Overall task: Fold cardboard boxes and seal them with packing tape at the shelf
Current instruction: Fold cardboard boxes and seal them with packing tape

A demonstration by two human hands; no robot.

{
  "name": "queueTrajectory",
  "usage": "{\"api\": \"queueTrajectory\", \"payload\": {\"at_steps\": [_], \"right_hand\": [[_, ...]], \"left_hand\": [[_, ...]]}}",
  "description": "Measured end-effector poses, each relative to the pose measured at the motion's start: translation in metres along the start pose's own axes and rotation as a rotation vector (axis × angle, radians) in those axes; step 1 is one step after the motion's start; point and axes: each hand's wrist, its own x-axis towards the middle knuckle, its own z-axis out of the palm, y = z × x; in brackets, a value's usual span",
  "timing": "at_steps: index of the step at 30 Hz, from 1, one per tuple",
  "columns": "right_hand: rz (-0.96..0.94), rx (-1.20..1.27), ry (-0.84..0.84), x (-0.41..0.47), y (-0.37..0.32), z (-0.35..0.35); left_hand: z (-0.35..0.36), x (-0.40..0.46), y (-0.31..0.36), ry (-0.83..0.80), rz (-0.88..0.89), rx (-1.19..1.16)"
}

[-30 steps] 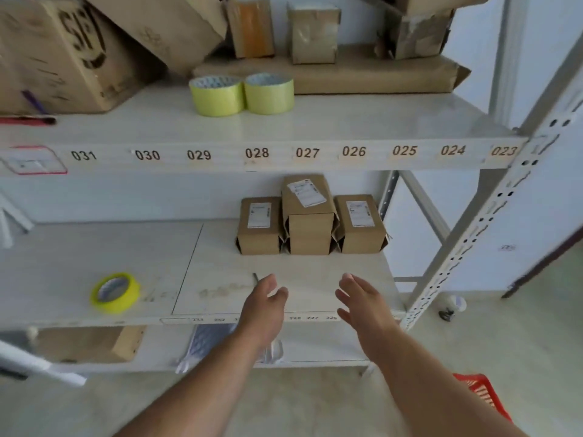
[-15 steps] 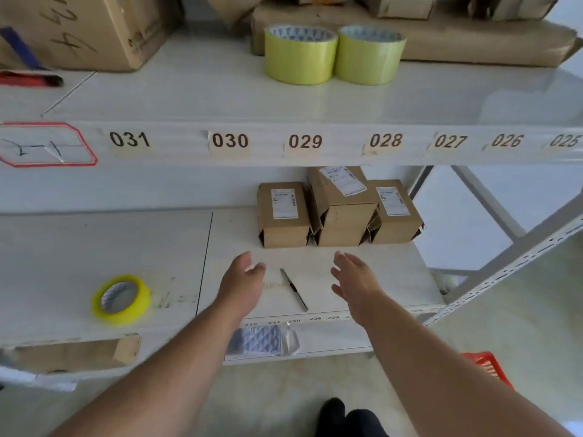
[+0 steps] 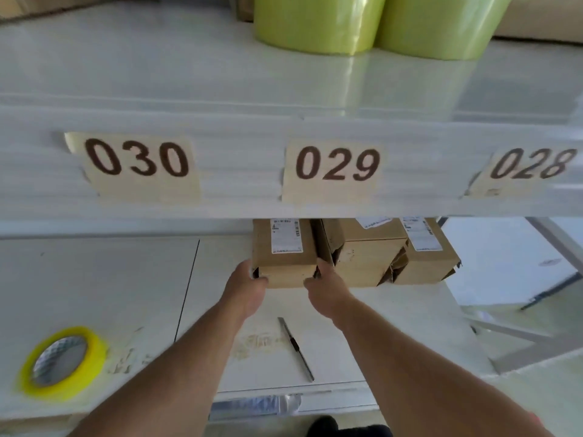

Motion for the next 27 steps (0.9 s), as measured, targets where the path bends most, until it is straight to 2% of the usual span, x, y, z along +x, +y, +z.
{"api": "queueTrajectory", "payload": {"at_steps": [4,7,10,14,20,27], "right_hand": [[0.02,0.003,-0.034,0.018,0.002,0.003],[0.027,0.105,-0.02,0.023,0.004,0.001],[0.037,0.189,-0.047,0.007,0.003,0.004],[-0.034,0.256,-0.068,-0.059,-0.016,0.017],[-0.041,0.233,-0.163,-0.157,-0.006,0.063],[0.098,0.155,-0.174,-0.199,0.033,0.111]], "left_hand": [[0.009,0.027,-0.007,-0.101,-0.006,0.033],[0.005,0.044,-0.028,-0.127,-0.002,-0.02],[-0.014,-0.002,-0.009,-0.081,0.036,-0.052],[-0.048,-0.062,-0.017,-0.072,0.035,-0.062],[-0.091,-0.147,-0.075,0.034,-0.068,-0.107],[-0.096,-0.179,-0.14,-0.061,-0.174,-0.072]]}}
